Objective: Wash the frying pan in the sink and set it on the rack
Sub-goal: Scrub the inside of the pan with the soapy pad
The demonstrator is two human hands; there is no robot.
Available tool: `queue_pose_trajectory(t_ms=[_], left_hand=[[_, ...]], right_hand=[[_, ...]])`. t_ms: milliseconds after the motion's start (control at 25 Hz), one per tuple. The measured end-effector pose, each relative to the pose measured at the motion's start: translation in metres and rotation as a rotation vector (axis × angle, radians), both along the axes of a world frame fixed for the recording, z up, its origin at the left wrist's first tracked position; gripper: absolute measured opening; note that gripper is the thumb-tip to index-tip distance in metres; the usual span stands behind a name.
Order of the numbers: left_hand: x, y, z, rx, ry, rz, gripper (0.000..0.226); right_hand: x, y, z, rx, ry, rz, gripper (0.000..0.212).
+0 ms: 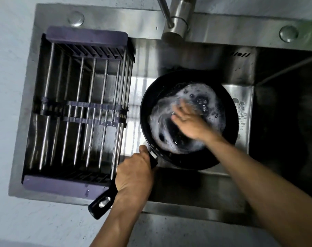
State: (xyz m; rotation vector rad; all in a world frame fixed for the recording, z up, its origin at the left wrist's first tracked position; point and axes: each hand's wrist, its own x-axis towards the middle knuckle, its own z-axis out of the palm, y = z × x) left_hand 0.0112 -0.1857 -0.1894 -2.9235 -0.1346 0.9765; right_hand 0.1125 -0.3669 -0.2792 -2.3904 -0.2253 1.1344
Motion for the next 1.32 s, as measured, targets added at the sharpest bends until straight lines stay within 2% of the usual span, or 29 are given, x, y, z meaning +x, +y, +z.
queue_pose_trajectory(t_ms=[80,160,200,240,320,360,440,480,520,560,640,720,800,880,920,960,1000,1080,1120,1160,1240,1280,1320], left_hand=[[0.000,0.003,0.004,-0.014,0.011,0.013,0.045],[0.001,0.001,0.003,-0.013,0.012,0.016,0.045],[0.002,-0.001,0.002,-0.019,0.015,0.029,0.048],[0.002,-0.002,0.001,-0.025,0.014,0.046,0.049],[0.002,0.001,0.002,-0.019,0.023,0.052,0.046],[0.002,0.002,0.004,-0.019,0.016,0.045,0.043],[0.000,0.001,0.004,-0.009,0.002,0.027,0.041],[0.002,0.000,0.003,-0.011,-0.001,0.029,0.043],[0.002,-0.001,0.004,-0.026,0.000,0.041,0.047],[0.003,-0.002,0.004,-0.041,0.008,0.057,0.049],[0.002,0.001,0.007,-0.039,0.022,0.045,0.048],[0.000,0.002,0.008,-0.027,0.003,0.031,0.042],[0.000,0.000,0.004,-0.036,-0.017,0.036,0.040],[0.001,0.000,0.005,-0.041,-0.005,0.061,0.040],[0.000,0.001,0.006,-0.040,0.002,0.066,0.038],[0.000,0.002,0.006,-0.043,-0.009,0.073,0.035],[0.000,0.002,0.006,-0.041,-0.017,0.075,0.034],[0.001,0.001,0.002,-0.051,-0.019,0.077,0.034],[0.001,0.000,0.002,-0.068,-0.013,0.087,0.035],[0.001,-0.001,0.003,-0.077,-0.005,0.094,0.037],[0.001,0.001,0.003,-0.058,-0.010,0.087,0.034],[0.001,0.002,0.004,-0.049,-0.015,0.085,0.032],[0.001,0.002,0.005,-0.050,-0.015,0.081,0.032]], right_hand=[[-0.018,-0.010,0.005,-0.104,0.042,0.000,0.061],[-0.036,0.013,0.006,0.063,0.068,0.061,0.056],[-0.023,0.018,0.005,0.159,0.057,0.019,0.055],[-0.006,0.015,0.002,0.170,0.047,-0.035,0.054],[-0.003,-0.007,0.003,-0.006,0.082,-0.094,0.054],[-0.017,-0.011,0.004,-0.059,0.103,-0.053,0.054],[-0.035,0.007,0.002,0.101,0.124,0.049,0.053],[-0.019,0.014,-0.001,0.212,0.092,-0.002,0.051],[0.001,0.010,-0.002,0.219,0.074,-0.061,0.050],[0.015,-0.002,-0.004,0.123,0.039,-0.095,0.049],[-0.006,-0.021,0.000,-0.086,0.017,-0.011,0.050],[-0.038,0.008,0.005,-0.009,0.029,0.101,0.050],[-0.009,0.022,-0.002,0.054,-0.061,0.123,0.050],[0.013,-0.002,0.001,-0.217,-0.147,0.163,0.064],[-0.002,-0.015,0.006,-0.320,-0.130,0.165,0.075],[-0.024,-0.017,0.009,-0.315,-0.080,0.166,0.083],[-0.044,-0.001,0.012,-0.225,-0.072,0.188,0.085],[-0.027,0.024,0.008,0.028,-0.063,0.166,0.068],[-0.005,0.020,0.005,0.042,-0.078,0.113,0.062],[0.012,0.007,0.004,-0.071,-0.110,0.100,0.062],[-0.012,-0.018,0.008,-0.308,-0.133,0.147,0.071],[-0.036,-0.013,0.007,-0.269,-0.070,0.166,0.072],[-0.053,0.002,0.006,-0.121,-0.006,0.165,0.069]])
